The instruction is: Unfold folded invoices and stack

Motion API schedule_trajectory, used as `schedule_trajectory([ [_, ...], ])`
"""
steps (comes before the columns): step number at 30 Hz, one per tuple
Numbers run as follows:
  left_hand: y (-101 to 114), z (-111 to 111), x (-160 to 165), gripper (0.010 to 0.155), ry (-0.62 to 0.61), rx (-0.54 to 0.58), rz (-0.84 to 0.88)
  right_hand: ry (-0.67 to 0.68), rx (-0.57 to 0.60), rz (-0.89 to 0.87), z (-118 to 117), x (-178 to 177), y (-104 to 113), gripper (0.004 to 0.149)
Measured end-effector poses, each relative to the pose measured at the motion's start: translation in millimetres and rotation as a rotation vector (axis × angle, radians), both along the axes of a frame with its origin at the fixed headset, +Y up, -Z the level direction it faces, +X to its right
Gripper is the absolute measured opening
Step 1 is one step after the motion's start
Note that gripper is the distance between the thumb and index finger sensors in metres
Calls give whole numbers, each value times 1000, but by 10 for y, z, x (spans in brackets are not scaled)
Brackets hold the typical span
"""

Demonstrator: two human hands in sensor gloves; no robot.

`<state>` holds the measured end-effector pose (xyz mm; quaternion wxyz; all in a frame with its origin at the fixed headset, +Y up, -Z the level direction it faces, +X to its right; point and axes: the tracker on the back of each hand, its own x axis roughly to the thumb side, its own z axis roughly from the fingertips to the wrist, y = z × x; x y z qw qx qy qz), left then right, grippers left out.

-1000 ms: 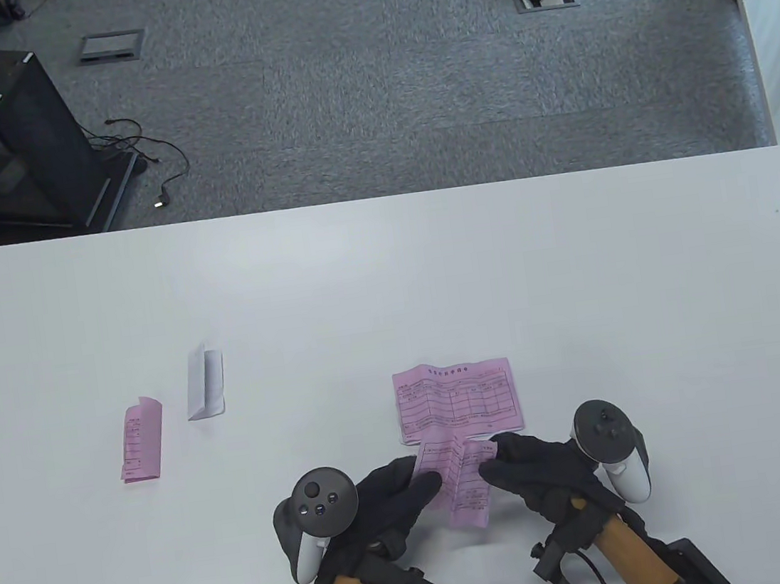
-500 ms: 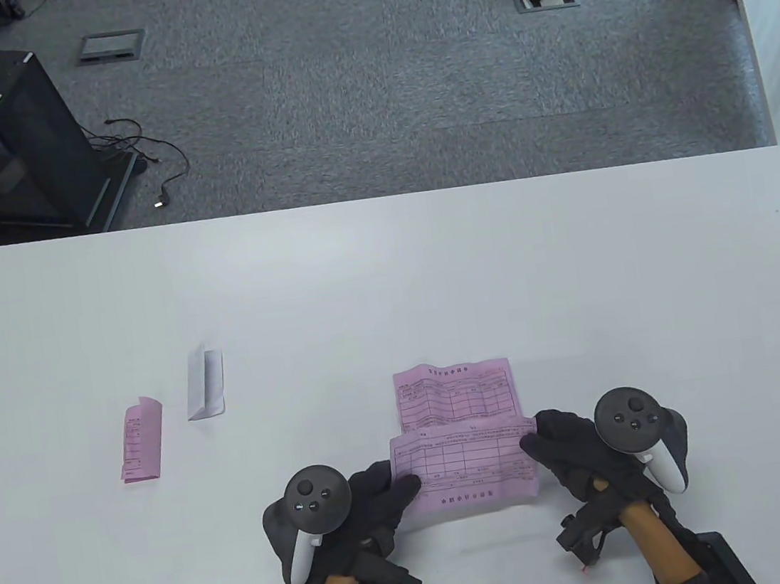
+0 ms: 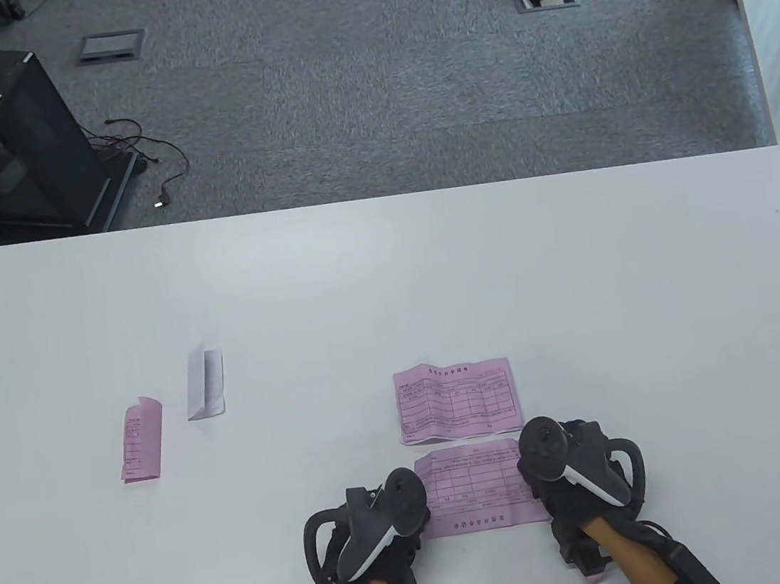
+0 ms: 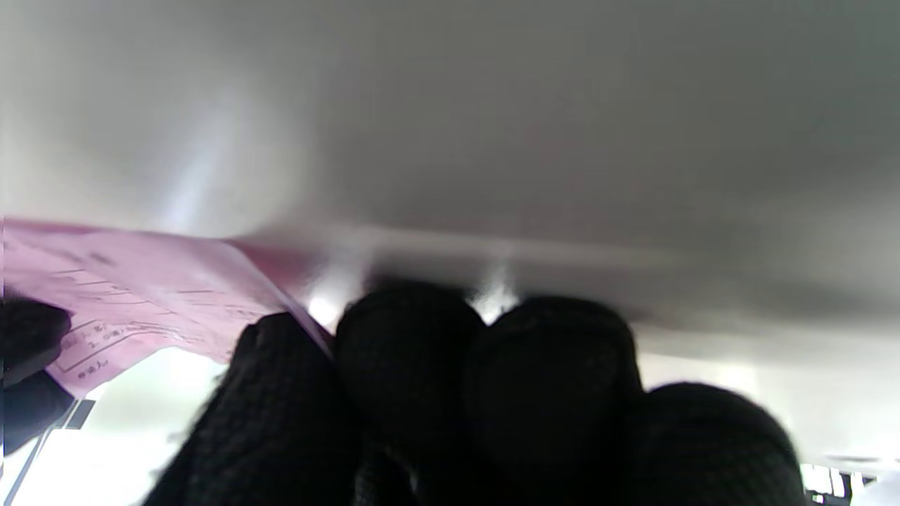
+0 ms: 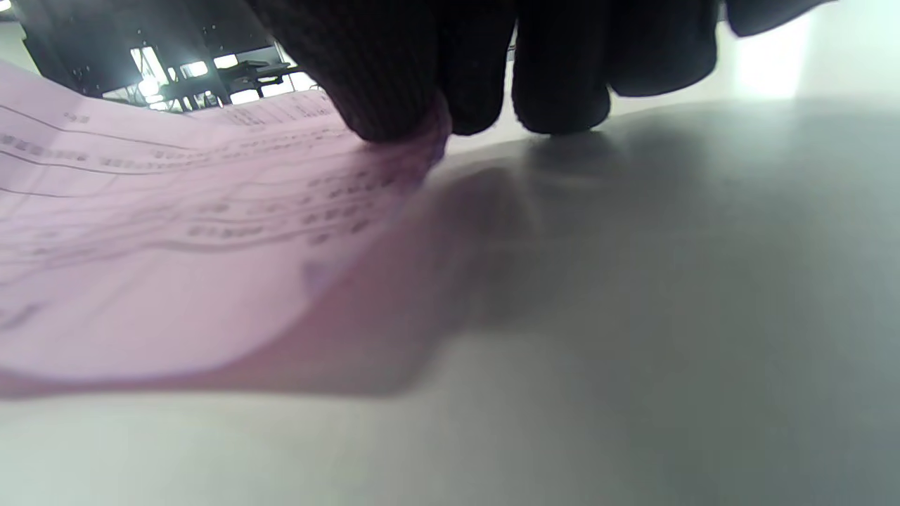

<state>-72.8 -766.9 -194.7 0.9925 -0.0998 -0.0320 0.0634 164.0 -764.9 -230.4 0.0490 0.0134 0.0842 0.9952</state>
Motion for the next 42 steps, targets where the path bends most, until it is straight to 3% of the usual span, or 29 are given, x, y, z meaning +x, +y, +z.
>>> schedule_trajectory([
  [4,-26,-23,-26,89,32,-13,-84,9,20,106,21,-40,-42,36],
  [8,-22,19,-27,104,-31,1,-107,2,6,118,35,-45,-41,37],
  [11,-10,46,3,92,-86,27,-132,-16,1,147,47,-44,-25,39],
  [12,-9,43,12,82,-99,29,-137,-20,-2,153,53,-42,-17,41],
  [13,-23,31,10,71,-101,11,-137,-30,-6,167,62,-36,-6,44],
  [15,-69,7,-13,64,-92,-60,-142,-31,11,195,75,-23,12,51],
  [18,-113,-24,-87,68,-87,-138,-72,-15,124,186,139,1,157,59],
  [21,-129,-40,-116,69,-97,-162,-60,135,212,26,229,-86,297,59],
  [24,-133,-39,-125,70,-101,-176,-49,299,172,-42,297,-341,273,56],
  [30,-130,-33,-131,70,-106,-188,-44,442,73,96,275,-900,137,57],
  [35,-133,-32,-134,71,-106,-193,-40,462,4,168,226,-1018,-30,63],
  [42,-133,-30,-133,71,-100,-189,-45,386,20,260,208,-680,27,65],
])
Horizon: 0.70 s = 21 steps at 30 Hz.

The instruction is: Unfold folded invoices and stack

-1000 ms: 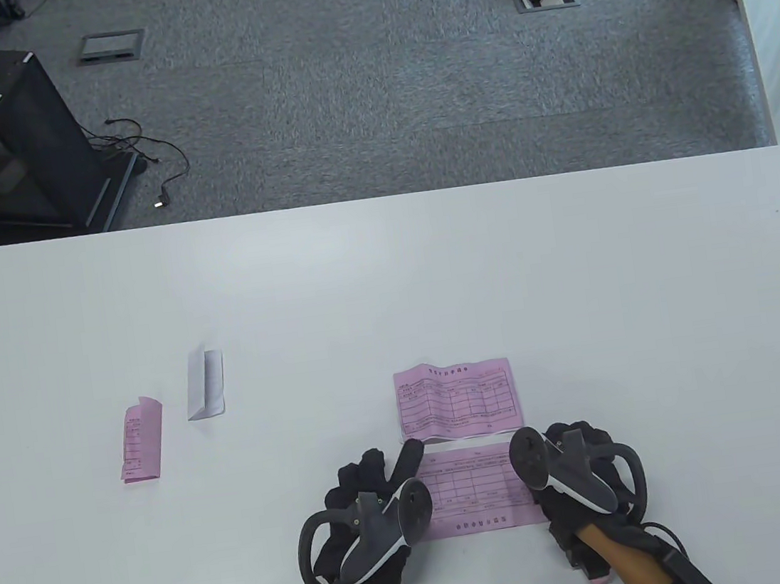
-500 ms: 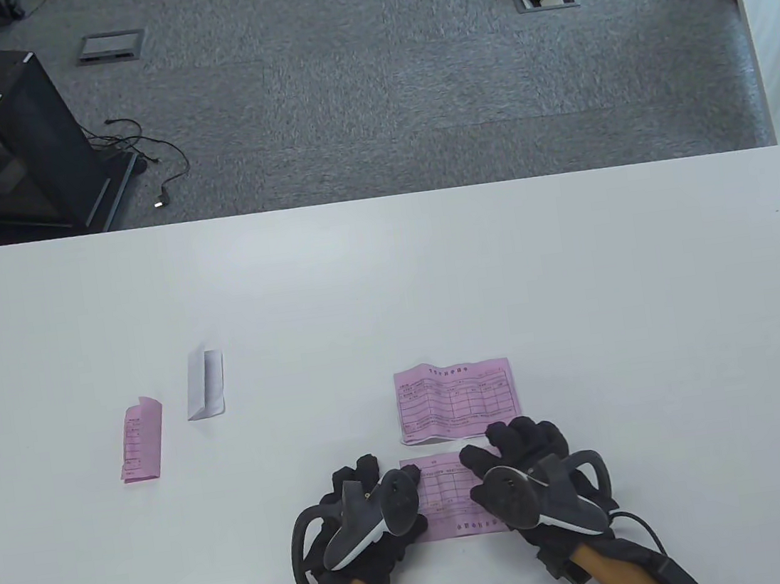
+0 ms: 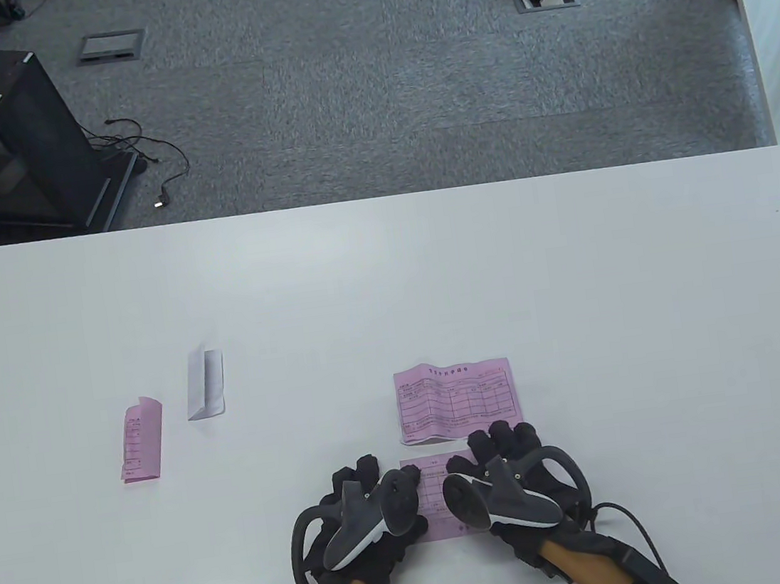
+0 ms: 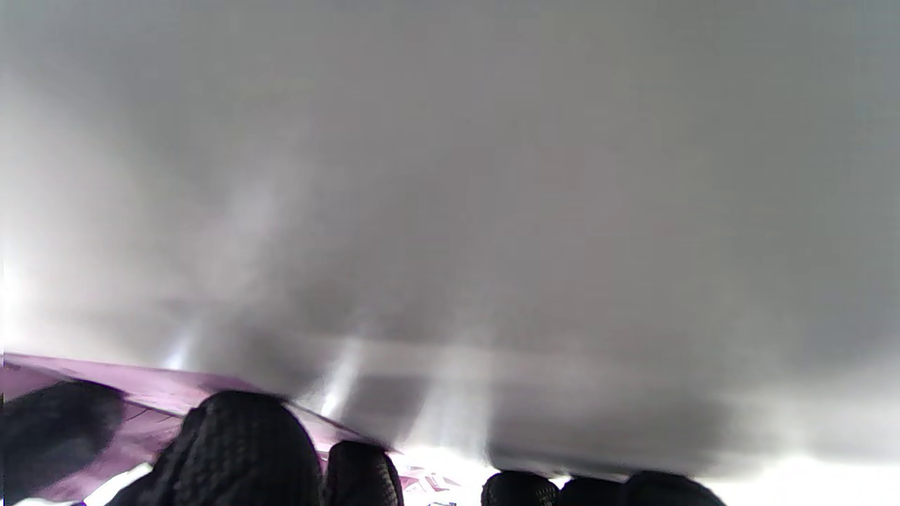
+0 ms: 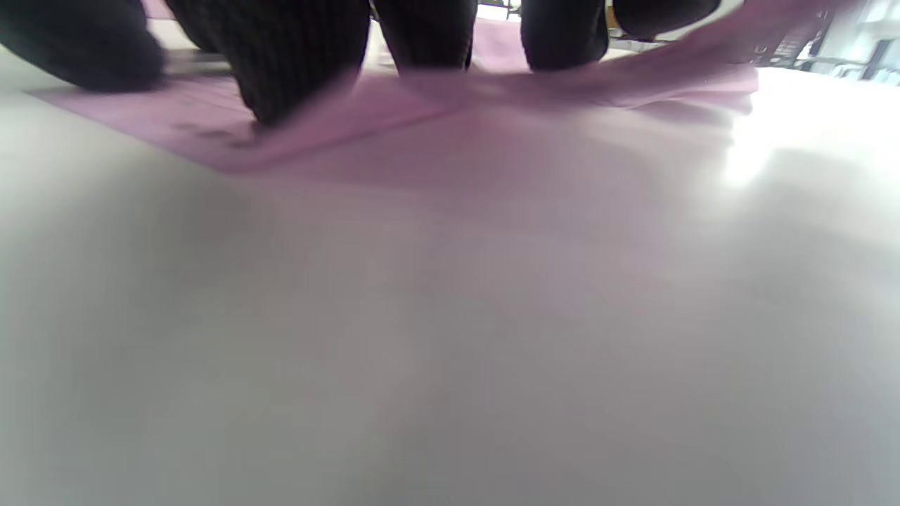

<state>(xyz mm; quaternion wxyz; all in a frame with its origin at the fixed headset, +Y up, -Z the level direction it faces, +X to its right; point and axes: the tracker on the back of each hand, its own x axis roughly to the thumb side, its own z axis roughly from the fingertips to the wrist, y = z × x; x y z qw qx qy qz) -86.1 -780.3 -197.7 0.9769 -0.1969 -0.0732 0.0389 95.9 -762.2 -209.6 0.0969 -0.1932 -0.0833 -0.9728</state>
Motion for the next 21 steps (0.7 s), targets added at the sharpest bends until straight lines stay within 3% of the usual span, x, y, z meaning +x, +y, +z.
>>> schedule_trajectory([
  [8,0,2,-7,71,11,1,2,-142,-83,-44,-68,602,-6,67],
  [21,-3,-5,-33,74,13,-7,11,-206,-136,-37,-90,724,17,69],
])
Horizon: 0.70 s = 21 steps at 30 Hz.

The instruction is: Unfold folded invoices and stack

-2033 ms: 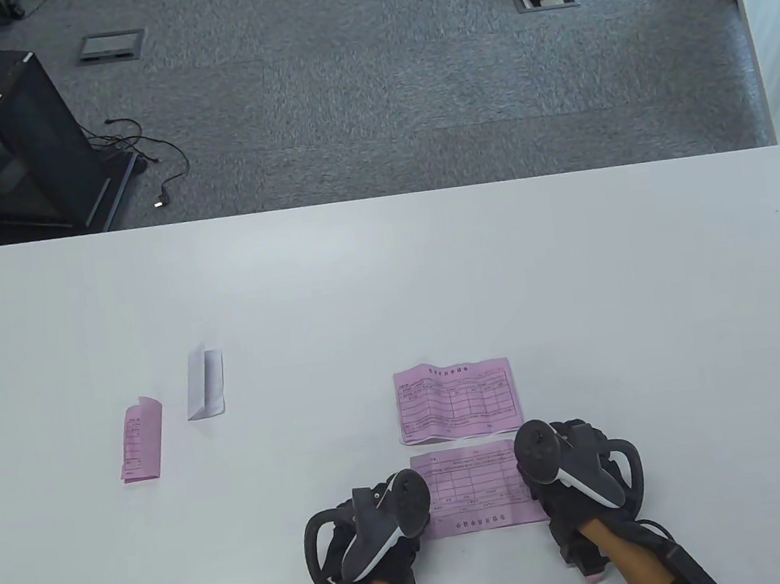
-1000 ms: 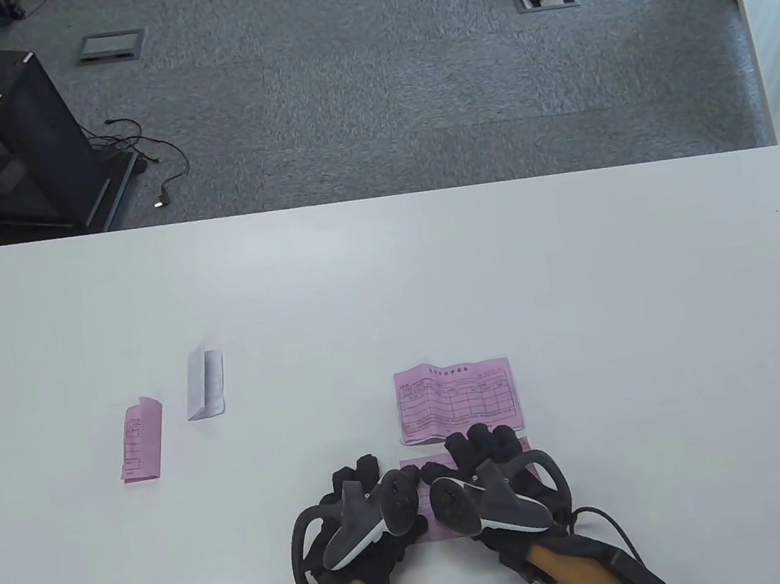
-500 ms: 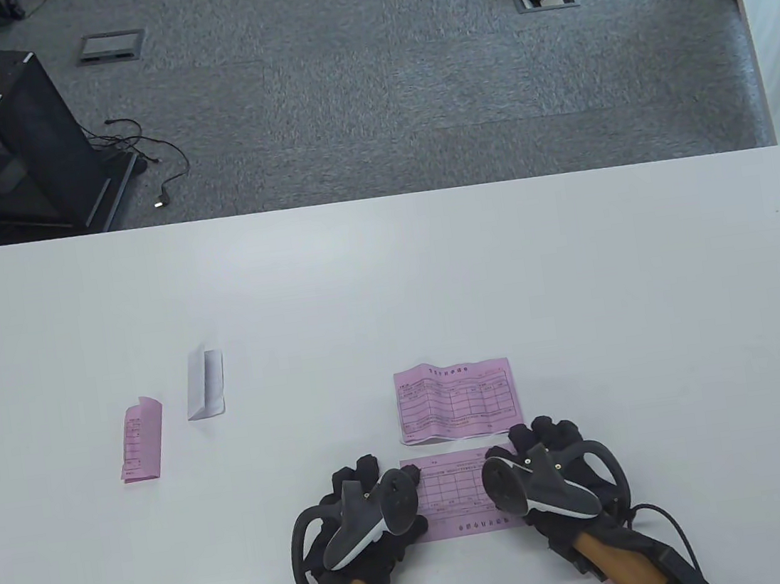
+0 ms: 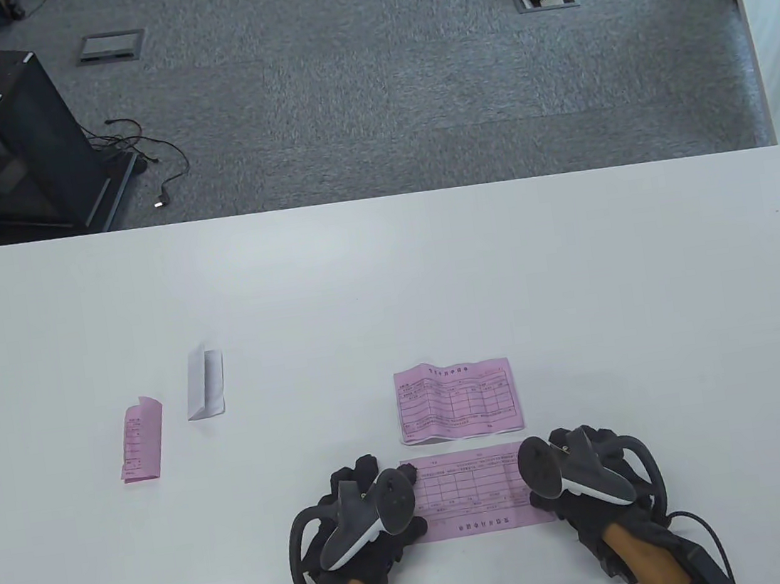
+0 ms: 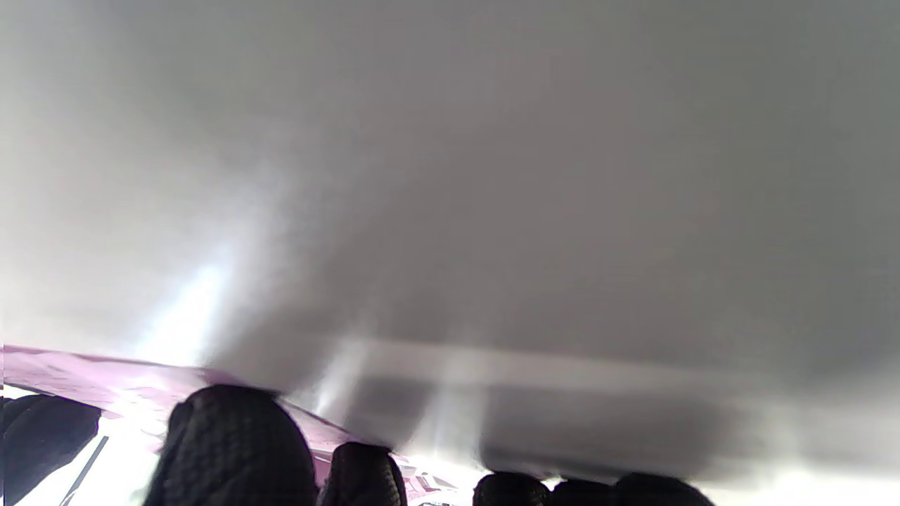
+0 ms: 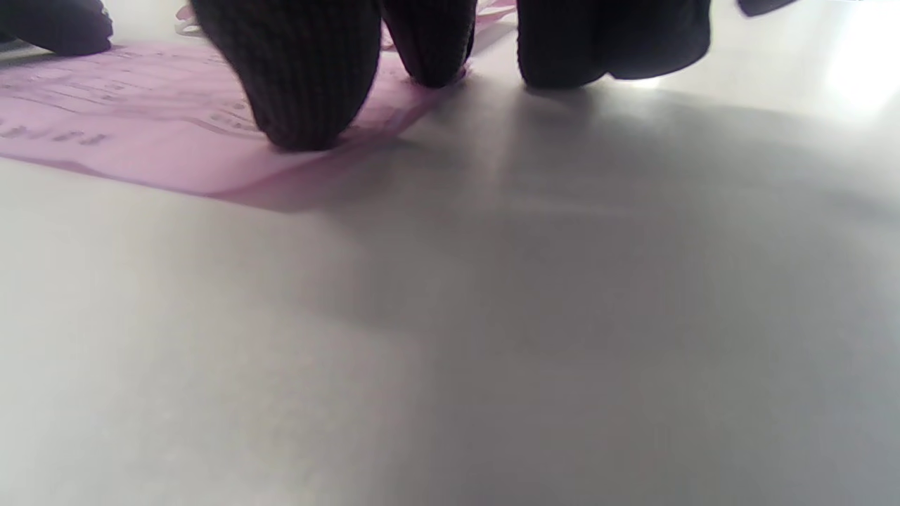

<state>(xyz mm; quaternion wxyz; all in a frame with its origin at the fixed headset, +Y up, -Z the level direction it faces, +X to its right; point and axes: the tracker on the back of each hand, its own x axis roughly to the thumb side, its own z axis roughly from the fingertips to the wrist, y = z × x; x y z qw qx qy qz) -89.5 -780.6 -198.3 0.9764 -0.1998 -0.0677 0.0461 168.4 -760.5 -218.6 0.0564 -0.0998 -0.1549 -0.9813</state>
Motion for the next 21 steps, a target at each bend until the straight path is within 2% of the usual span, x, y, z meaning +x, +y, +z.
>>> schedule_trajectory([
  [5,2,-3,3,74,-5,-1,-3,9,212,-187,96,-152,169,66],
  [8,3,-6,6,74,-14,1,-7,69,259,-269,146,-371,223,63],
  [14,2,-8,4,74,-18,-1,-7,204,155,-156,102,-964,102,62],
  [19,0,-6,9,74,-20,-1,-7,245,93,-69,104,-1123,-74,64],
  [21,0,-8,5,74,-18,-2,-6,249,107,-59,112,-1098,-83,65],
])
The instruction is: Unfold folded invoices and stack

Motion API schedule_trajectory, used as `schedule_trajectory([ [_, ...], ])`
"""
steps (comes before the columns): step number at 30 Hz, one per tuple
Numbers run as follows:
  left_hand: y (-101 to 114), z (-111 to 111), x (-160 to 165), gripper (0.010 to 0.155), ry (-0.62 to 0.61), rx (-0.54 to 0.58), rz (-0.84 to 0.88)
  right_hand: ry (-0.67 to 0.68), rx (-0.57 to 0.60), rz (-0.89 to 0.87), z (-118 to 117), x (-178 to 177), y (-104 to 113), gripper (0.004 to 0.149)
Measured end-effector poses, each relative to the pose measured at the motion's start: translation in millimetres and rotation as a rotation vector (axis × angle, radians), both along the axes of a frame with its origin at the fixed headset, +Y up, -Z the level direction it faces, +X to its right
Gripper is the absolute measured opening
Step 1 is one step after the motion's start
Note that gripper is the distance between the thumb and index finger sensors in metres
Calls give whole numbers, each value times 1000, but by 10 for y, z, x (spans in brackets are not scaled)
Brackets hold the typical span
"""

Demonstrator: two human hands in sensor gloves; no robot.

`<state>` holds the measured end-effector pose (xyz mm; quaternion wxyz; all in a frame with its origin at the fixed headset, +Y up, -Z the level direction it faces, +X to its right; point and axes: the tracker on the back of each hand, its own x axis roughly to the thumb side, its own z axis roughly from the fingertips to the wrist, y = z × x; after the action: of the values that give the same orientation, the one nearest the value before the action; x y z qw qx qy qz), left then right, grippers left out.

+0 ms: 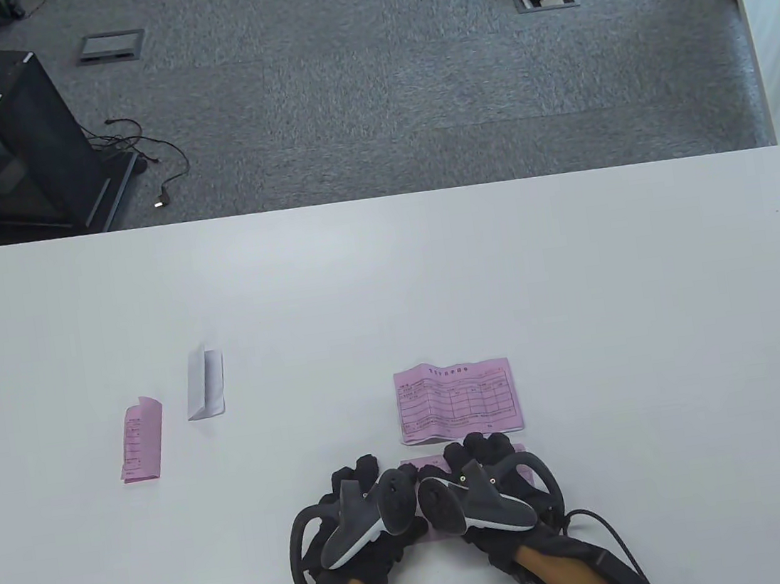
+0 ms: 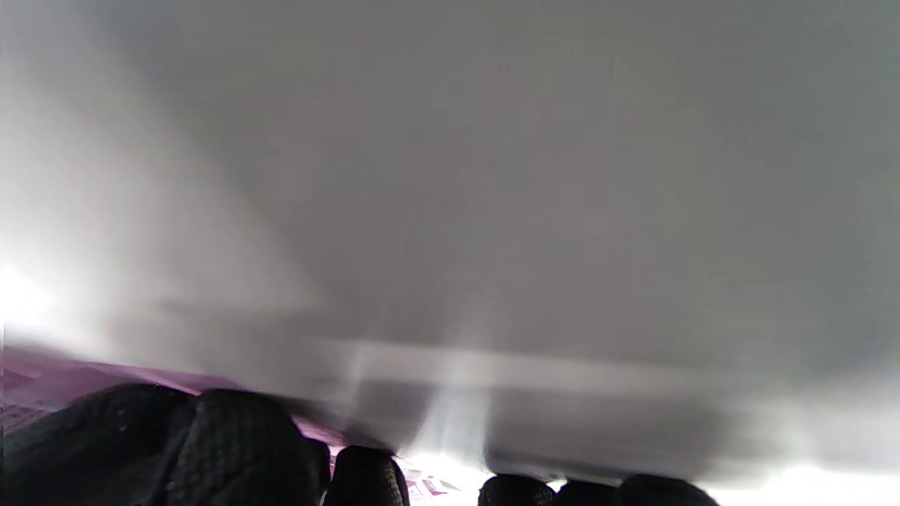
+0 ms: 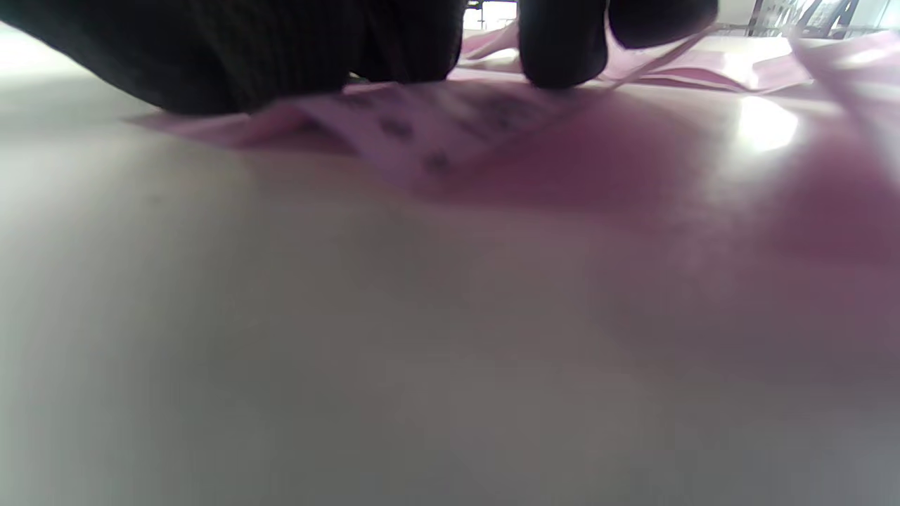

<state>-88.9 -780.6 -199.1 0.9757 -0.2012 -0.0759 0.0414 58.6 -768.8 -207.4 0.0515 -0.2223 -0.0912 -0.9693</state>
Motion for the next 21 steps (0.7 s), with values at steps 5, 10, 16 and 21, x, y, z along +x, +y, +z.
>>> schedule_trajectory([
  [5,4,-1,3,74,0,4,-9,-48,-12,31,-10,196,13,65],
  [10,3,-3,2,74,-4,3,-10,-113,-14,7,-6,571,-2,65],
  [16,2,-4,-3,75,-1,-6,-6,-214,-29,2,2,980,-8,66],
  [21,2,-5,-9,76,6,-12,-2,-282,-51,-15,13,1190,-10,67],
])
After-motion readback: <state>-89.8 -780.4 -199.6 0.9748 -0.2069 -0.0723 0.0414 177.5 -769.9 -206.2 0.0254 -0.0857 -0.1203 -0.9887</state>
